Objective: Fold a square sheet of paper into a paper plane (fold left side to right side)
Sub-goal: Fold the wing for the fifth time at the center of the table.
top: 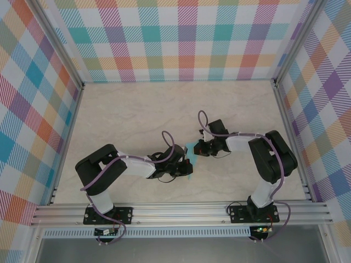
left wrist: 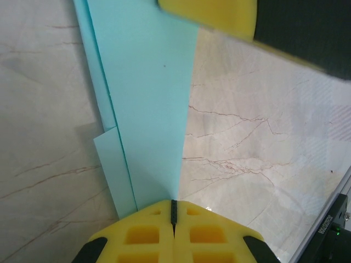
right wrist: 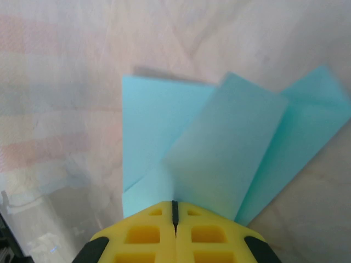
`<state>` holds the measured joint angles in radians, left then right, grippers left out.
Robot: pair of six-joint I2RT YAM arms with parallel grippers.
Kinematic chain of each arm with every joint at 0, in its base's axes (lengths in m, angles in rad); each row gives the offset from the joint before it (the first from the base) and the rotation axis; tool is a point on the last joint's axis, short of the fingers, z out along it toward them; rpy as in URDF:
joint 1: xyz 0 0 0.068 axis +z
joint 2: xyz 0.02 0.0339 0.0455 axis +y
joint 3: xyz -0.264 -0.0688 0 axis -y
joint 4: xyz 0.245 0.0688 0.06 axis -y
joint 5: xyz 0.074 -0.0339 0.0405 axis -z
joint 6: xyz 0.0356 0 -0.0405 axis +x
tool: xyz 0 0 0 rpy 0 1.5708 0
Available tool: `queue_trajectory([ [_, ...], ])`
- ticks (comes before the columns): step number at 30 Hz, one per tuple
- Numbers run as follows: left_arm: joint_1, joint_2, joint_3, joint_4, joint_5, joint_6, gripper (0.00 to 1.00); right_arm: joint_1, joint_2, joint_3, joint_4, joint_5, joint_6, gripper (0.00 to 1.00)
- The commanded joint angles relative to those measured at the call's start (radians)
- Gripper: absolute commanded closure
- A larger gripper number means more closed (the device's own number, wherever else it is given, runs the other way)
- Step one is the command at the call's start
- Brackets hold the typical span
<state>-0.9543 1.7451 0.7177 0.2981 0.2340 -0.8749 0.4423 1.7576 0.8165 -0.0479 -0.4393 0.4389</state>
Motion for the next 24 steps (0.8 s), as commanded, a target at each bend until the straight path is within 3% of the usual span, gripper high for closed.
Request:
queue_trajectory([
  [1,-0.017,0.023,-0.042,-0.137,0.023,-0.003,1.0,-0.056,0.049,0.063,0.02,0.154,-0.046,1.0],
  [13,-0.017,0.018,-0.04,-0.127,0.028,-0.003,1.0,-0.15,0.125,0.179,-0.024,0.149,-0.076,1.0],
  [18,-0.017,0.019,-0.032,-0.117,0.028,-0.003,1.0,-0.167,0.084,0.244,-0.1,0.18,-0.118,0.99],
  [24,-0.017,0.016,-0.022,-0.113,0.026,-0.003,1.0,-0.16,-0.037,0.201,-0.128,0.096,-0.087,0.99],
])
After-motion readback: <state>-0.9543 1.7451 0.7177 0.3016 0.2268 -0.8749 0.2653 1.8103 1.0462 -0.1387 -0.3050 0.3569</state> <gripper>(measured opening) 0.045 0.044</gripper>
